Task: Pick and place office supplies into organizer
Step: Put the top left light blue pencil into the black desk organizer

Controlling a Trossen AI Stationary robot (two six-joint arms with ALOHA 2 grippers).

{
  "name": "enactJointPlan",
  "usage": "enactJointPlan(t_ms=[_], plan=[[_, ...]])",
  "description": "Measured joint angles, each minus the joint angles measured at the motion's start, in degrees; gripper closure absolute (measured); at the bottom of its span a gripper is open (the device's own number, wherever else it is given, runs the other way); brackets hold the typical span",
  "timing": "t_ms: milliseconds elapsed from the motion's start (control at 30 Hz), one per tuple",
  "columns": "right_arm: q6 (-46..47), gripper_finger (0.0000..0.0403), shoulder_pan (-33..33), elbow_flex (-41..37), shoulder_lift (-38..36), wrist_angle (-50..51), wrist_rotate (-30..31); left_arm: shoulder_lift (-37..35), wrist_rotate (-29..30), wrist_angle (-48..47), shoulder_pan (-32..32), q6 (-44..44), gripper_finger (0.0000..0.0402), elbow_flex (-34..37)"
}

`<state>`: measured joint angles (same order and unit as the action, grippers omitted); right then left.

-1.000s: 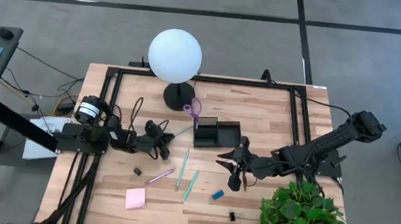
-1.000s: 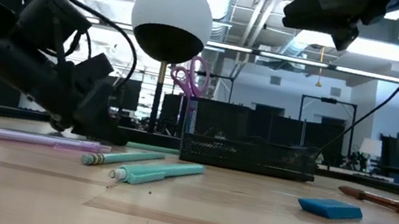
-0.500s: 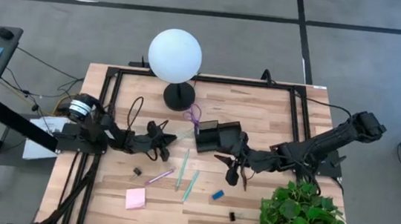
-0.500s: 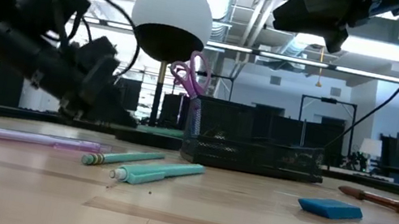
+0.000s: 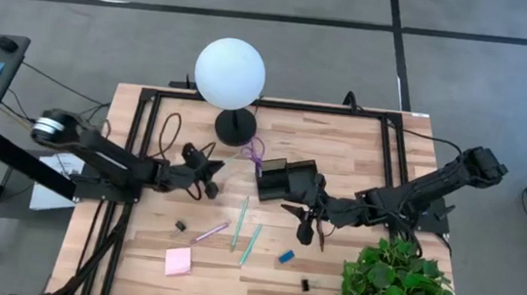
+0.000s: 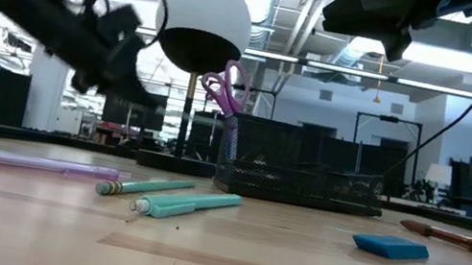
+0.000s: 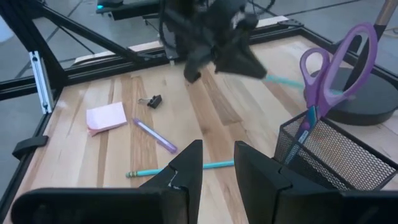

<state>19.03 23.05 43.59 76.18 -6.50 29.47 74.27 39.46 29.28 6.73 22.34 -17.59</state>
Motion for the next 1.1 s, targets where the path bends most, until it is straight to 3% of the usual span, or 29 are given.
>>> enactJointPlan(t_ms=[167,267,400,567,767,1100], plan=[[0.0,0.0315,0.0,0.0,0.0,0.0,0.0,-8.8,0.1,-29.4,-1.4,-0.8,0.0395,-11.6],[0.0,0.0315,0.1,0.0,0.0,0.0,0.1,-10.7,1.5,-48.4,-1.3,2.0,0.0396,-19.8],[0.0,0.0315,0.3,0.0,0.0,0.0,0.2,-11.0,0.5,-65.1,0.1,1.9,0.0396,-30.6],[0.0,0.0315,0.3,0.0,0.0,0.0,0.2,-9.1,-5.6,-77.9,3.7,0.9,0.0396,-42.8],[0.0,0.0315,0.3,0.0,0.0,-0.4,0.2,-2.9,-2.7,-89.9,8.7,0.3,0.0396,-56.3],[0.4,0.0315,0.3,0.0,0.0,-1.4,-1.0,16.4,-5.6,-101.4,6.3,-16.4,0.0396,-76.4]])
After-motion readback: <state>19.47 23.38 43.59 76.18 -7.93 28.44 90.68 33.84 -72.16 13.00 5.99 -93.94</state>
